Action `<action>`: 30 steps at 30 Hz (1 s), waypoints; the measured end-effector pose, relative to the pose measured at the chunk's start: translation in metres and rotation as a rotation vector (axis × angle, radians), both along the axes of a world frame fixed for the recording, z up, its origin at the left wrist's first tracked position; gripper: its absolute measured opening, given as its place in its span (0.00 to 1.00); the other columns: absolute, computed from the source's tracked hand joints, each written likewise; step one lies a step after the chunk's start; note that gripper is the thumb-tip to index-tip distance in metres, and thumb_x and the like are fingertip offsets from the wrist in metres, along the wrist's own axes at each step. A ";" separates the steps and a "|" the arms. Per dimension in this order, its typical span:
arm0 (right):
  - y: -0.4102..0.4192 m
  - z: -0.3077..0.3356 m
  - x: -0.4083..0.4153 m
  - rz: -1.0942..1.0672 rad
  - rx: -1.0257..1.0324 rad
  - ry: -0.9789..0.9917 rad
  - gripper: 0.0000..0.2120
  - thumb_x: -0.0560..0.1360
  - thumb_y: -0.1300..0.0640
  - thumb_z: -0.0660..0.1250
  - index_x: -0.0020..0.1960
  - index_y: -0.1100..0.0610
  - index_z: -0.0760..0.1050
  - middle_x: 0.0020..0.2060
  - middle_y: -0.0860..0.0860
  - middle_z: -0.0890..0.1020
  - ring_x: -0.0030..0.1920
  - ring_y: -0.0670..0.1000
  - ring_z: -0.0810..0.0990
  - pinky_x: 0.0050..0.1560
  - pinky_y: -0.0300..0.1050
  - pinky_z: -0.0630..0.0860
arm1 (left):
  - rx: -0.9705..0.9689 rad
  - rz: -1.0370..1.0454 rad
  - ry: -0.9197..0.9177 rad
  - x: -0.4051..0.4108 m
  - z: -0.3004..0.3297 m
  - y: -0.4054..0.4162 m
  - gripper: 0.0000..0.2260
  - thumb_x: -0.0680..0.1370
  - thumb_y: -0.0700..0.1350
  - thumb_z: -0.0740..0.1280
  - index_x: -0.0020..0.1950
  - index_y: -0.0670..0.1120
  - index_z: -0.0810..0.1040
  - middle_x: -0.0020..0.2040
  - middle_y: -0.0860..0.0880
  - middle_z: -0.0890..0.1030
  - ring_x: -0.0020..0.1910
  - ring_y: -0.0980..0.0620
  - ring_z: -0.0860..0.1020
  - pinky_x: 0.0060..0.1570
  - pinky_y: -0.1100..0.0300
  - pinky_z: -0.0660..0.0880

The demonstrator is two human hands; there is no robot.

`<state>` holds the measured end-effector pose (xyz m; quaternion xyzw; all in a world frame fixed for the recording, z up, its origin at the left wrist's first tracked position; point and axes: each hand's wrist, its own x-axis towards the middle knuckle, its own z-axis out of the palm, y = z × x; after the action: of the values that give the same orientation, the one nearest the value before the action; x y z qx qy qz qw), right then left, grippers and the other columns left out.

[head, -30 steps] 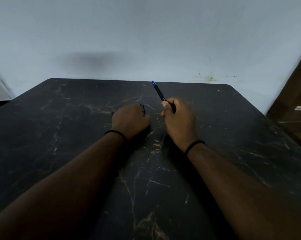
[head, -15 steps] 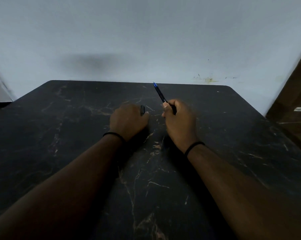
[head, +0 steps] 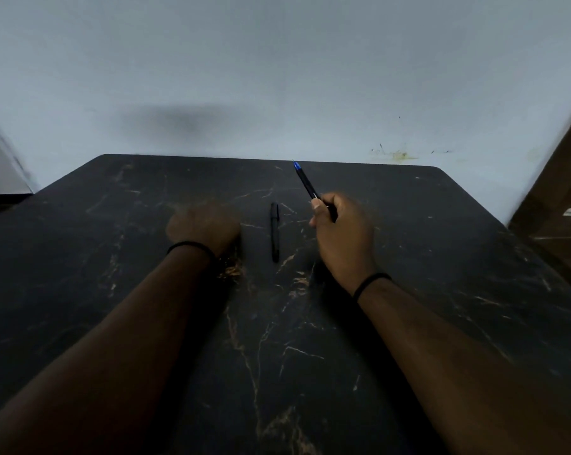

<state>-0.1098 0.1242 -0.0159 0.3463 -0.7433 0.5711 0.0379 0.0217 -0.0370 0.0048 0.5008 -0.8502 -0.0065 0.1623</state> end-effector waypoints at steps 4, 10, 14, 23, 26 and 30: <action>0.000 -0.001 0.001 0.007 -0.007 0.028 0.07 0.82 0.51 0.63 0.49 0.51 0.78 0.36 0.45 0.81 0.38 0.42 0.79 0.37 0.35 0.73 | 0.012 -0.086 0.209 -0.007 -0.005 0.001 0.18 0.79 0.53 0.61 0.42 0.41 0.81 0.43 0.39 0.82 0.46 0.38 0.81 0.40 0.54 0.70; -0.006 -0.007 0.000 0.090 0.078 0.081 0.09 0.79 0.48 0.66 0.42 0.50 0.77 0.34 0.46 0.81 0.36 0.44 0.79 0.39 0.44 0.77 | 0.558 -0.204 1.155 -0.019 -0.004 0.000 0.18 0.83 0.50 0.57 0.38 0.45 0.79 0.29 0.49 0.72 0.24 0.54 0.66 0.26 0.62 0.63; -0.006 -0.009 0.006 0.148 0.081 0.148 0.08 0.77 0.49 0.69 0.41 0.51 0.79 0.31 0.44 0.80 0.35 0.43 0.78 0.35 0.38 0.74 | 0.854 -0.231 1.376 -0.018 -0.004 0.002 0.15 0.82 0.47 0.57 0.42 0.45 0.79 0.29 0.51 0.69 0.20 0.57 0.59 0.21 0.67 0.56; -0.005 -0.007 0.011 0.202 0.076 0.184 0.07 0.76 0.52 0.70 0.40 0.52 0.80 0.31 0.45 0.80 0.33 0.44 0.77 0.33 0.37 0.74 | 0.900 -0.282 1.379 -0.020 -0.001 0.013 0.16 0.84 0.46 0.55 0.45 0.43 0.79 0.30 0.50 0.68 0.20 0.57 0.59 0.22 0.66 0.54; -0.006 -0.007 0.010 0.202 0.079 0.205 0.08 0.76 0.50 0.70 0.40 0.52 0.79 0.32 0.45 0.80 0.33 0.44 0.77 0.33 0.41 0.75 | 0.883 -0.307 1.353 -0.020 0.000 0.016 0.16 0.84 0.47 0.55 0.46 0.43 0.79 0.31 0.49 0.68 0.21 0.57 0.59 0.22 0.65 0.55; -0.008 -0.009 0.009 0.181 0.070 0.207 0.08 0.76 0.48 0.69 0.40 0.50 0.78 0.31 0.44 0.79 0.32 0.43 0.77 0.32 0.37 0.71 | 0.858 -0.352 1.308 -0.024 0.000 0.024 0.17 0.85 0.48 0.56 0.46 0.41 0.79 0.31 0.49 0.69 0.21 0.57 0.60 0.22 0.65 0.55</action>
<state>-0.1007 0.1166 -0.0253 0.4699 -0.7207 0.5072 0.0505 -0.0020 -0.0133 0.0047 0.2728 -0.5725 -0.6506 0.4178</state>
